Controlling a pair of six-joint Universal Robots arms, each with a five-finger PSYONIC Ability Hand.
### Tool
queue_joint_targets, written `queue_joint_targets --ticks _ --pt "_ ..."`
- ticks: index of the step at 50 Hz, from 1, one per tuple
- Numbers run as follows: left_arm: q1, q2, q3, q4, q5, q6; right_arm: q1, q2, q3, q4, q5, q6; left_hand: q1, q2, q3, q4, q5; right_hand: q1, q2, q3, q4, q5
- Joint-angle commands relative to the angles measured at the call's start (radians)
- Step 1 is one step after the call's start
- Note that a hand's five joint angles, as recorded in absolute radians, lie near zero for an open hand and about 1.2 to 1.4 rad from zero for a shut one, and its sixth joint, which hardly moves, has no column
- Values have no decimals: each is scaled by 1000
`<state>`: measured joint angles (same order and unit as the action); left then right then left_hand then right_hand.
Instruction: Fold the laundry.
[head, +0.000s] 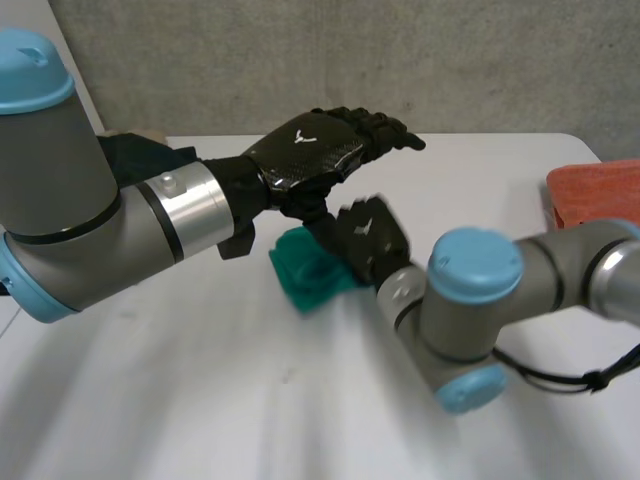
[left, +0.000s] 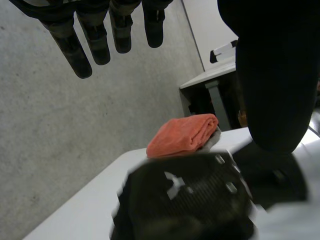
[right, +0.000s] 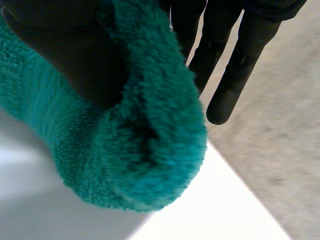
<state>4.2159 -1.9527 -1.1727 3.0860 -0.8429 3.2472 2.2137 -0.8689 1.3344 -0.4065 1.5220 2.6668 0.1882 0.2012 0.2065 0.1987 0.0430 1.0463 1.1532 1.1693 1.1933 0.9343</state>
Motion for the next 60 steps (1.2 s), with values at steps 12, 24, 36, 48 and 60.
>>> queue_joint_targets --ticks 12,24,36,48,60 --pt "-8 55 54 40 -93 -43 -575 -128 -245 -93 -75 16 -13 -26 -31 -23 -42 350 243 227 203 287" --pt "-11 43 15 43 -91 -58 -916 160 -241 -166 -342 31 -14 -27 -32 -24 -43 350 243 227 203 287" --pt "-25 40 19 43 -91 -57 -1000 90 -136 -2 -404 4 -13 -26 -31 -23 -42 -872 -979 -995 -1019 -934" --pt "-60 49 8 42 -93 -57 -1075 -200 15 83 -448 128 -13 -26 -31 -23 -42 -872 -979 -995 -1019 -934" --pt "-60 84 4 42 -96 -60 -1194 -303 -357 450 -44 -164 -10 -23 -28 -20 -39 -872 -979 -995 -1019 -934"
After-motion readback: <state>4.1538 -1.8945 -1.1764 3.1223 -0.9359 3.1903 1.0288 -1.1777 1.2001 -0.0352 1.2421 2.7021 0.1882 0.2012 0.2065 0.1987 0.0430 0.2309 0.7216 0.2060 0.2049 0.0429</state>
